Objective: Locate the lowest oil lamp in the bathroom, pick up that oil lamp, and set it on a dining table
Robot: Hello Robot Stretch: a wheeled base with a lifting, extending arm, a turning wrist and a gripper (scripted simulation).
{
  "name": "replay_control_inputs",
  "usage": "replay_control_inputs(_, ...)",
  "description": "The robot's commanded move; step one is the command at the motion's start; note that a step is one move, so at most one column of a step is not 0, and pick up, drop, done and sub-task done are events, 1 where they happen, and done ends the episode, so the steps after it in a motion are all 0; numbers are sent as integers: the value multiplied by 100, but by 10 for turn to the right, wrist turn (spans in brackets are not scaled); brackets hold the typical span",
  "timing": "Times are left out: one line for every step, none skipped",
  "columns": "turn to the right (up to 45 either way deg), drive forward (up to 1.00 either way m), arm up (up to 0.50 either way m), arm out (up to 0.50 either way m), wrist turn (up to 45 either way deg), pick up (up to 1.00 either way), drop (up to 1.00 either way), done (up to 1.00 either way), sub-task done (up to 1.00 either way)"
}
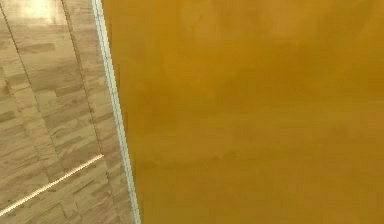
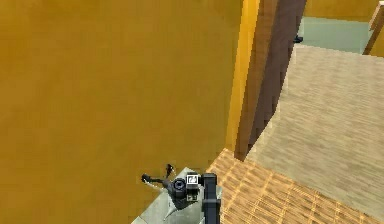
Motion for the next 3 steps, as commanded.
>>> replay_control_inputs(0, 0, -30, 0, 0, 0, 0, 0, 0)
replay_control_inputs(0, 0, 0, 0, 0, 100, 0, 0, 0)
replay_control_inputs(0, 0, 10, 0, 0, 0, 0, 0, 0)
